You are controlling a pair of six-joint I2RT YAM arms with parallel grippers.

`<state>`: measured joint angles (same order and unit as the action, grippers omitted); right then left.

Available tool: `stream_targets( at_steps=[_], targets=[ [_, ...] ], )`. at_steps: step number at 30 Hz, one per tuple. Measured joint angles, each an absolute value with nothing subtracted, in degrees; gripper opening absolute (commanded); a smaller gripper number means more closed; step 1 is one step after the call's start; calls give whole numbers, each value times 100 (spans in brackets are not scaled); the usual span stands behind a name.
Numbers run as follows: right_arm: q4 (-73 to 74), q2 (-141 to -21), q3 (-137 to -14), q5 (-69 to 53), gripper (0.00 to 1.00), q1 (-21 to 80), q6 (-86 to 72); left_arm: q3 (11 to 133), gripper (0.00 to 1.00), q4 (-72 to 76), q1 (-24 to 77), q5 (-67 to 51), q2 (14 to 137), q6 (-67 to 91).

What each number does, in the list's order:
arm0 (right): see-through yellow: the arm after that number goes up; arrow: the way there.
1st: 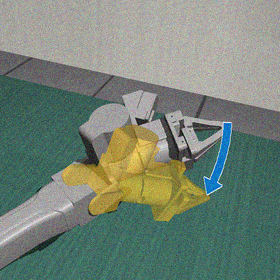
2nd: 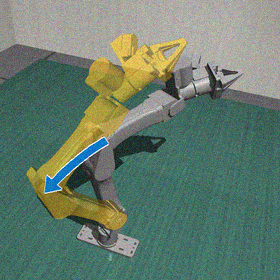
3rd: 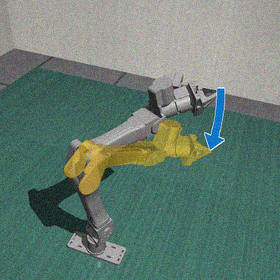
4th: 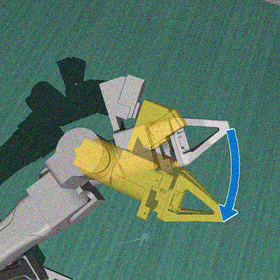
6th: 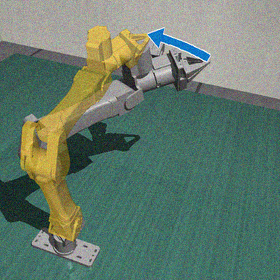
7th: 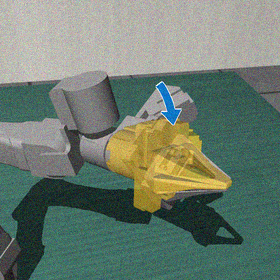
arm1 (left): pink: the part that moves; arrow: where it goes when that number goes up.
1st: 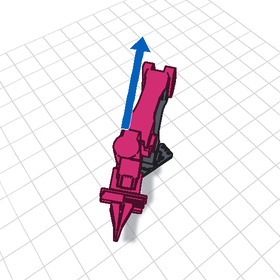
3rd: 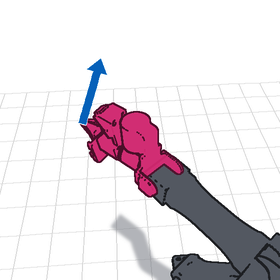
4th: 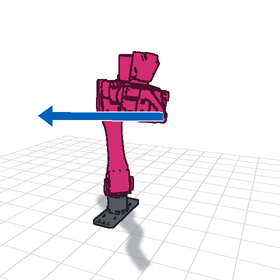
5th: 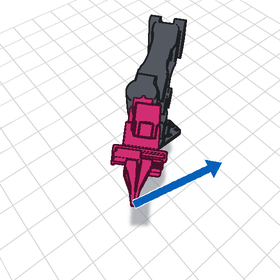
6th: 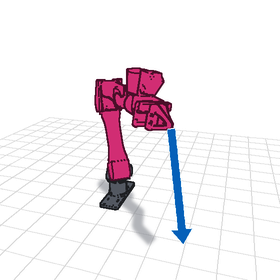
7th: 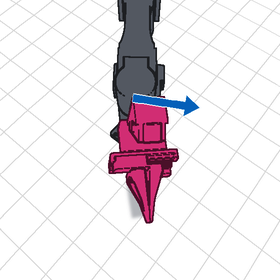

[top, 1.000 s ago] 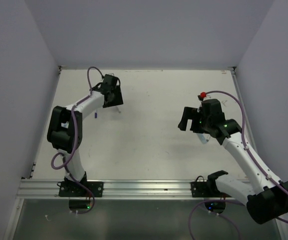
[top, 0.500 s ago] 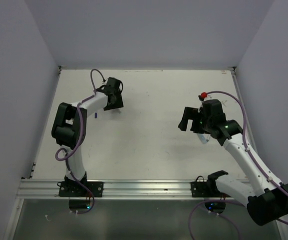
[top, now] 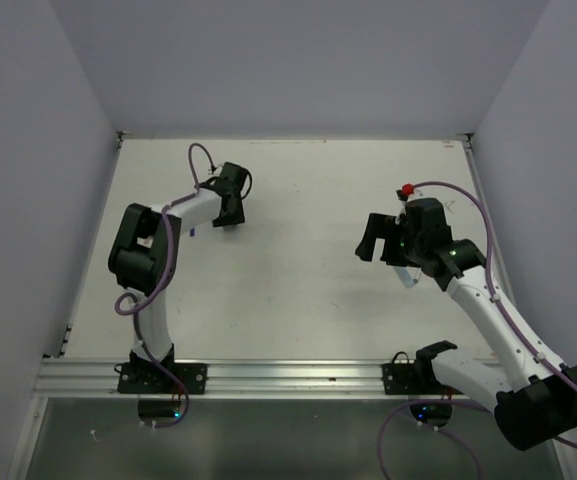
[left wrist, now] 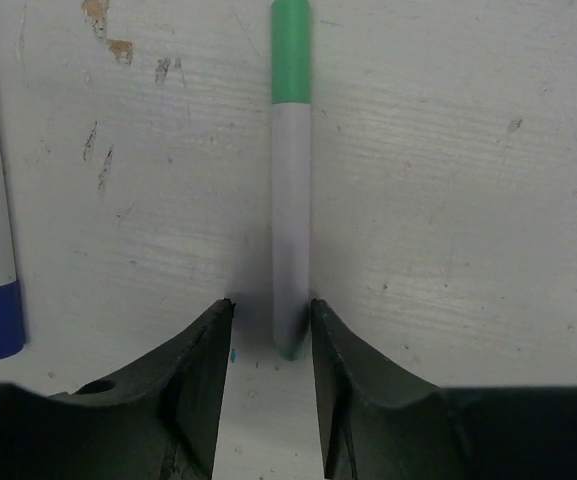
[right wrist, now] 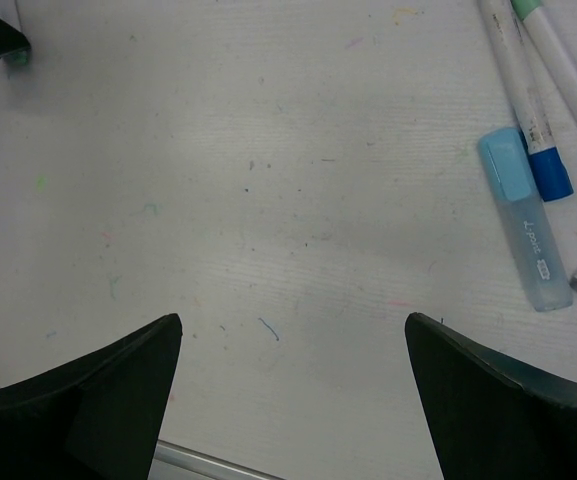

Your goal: Open the pen caps

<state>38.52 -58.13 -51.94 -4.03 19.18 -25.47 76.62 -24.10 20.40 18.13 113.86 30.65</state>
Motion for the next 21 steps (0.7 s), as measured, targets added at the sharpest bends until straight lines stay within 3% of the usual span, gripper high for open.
stream_targets(
  at_steps=[5,8,14,21],
  targets=[
    [3833,-5826,-5194,-403,99,1918,-2561,7535,12,-2209,2045,1828,11386,3044],
    [3723,-5920,-5144,-443,99,1918,-2613,7391,0,-2003,2047,1848,11316,3017],
    [3365,-6401,-4971,-784,98,1955,-2860,6471,0,-1704,2051,1645,10584,2877],
    [2322,-7070,-4954,-1437,97,2388,-3328,4687,0,-954,2069,3,7966,2722]
  ],
)
